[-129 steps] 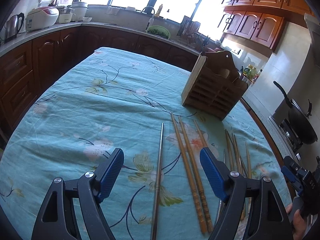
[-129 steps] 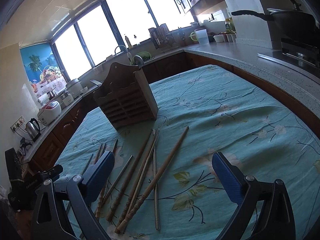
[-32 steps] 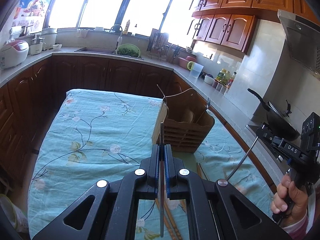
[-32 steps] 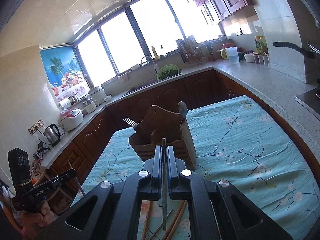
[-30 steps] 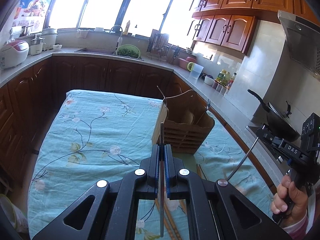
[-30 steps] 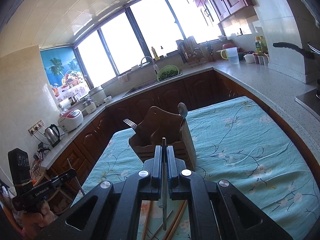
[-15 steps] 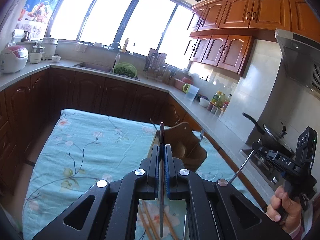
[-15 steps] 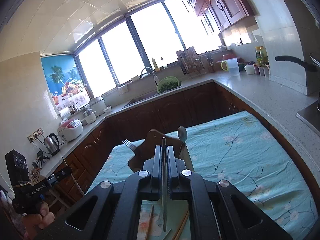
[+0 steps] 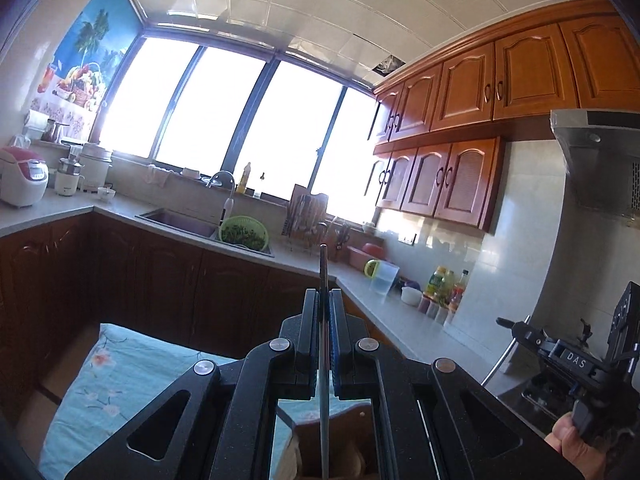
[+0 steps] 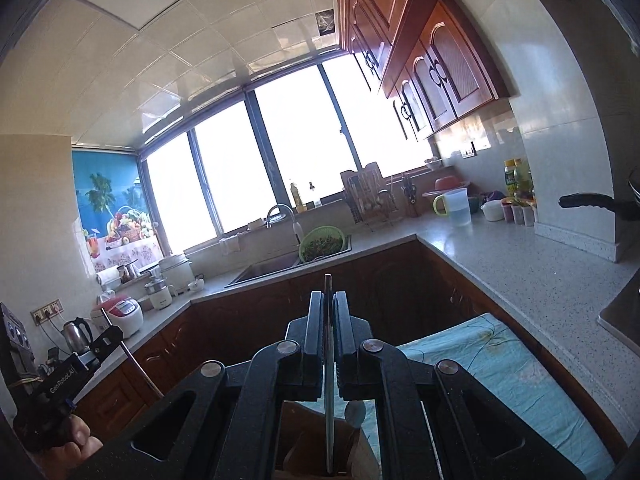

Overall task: Organize utensils
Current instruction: 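Lift the metal chopsticks and insert them into the wooden holder, then release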

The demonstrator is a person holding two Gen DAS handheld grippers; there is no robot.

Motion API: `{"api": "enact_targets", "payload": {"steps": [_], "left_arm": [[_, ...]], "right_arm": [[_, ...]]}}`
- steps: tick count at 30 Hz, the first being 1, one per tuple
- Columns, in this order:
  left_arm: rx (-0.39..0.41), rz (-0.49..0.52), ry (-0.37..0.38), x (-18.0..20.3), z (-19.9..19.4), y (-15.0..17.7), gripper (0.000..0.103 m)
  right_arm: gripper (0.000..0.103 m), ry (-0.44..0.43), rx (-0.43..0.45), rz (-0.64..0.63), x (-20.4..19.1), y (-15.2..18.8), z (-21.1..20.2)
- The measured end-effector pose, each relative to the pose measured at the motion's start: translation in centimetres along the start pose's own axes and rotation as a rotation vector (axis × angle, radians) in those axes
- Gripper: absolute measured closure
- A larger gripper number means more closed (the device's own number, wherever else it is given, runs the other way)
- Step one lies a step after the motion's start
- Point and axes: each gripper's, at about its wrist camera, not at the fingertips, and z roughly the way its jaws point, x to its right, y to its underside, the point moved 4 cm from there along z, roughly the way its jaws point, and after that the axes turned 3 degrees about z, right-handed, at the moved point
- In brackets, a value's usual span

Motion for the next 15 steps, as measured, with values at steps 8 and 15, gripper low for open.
{"api": "enact_targets", "payload": {"steps": [8,15], "left_arm": [[-0.051,-0.072,-0.045,-1.0,6.5,7.8,0.100],[-0.128,-0.046,-0.052,-0.4,8.7,10.5,0.100]], "right_arm": [[0.099,0.061,-0.032,-0.012,1.2,4.9,4.2],[0.099,0.067,-0.112,0.013,2.5,8.7,5.5]]}}
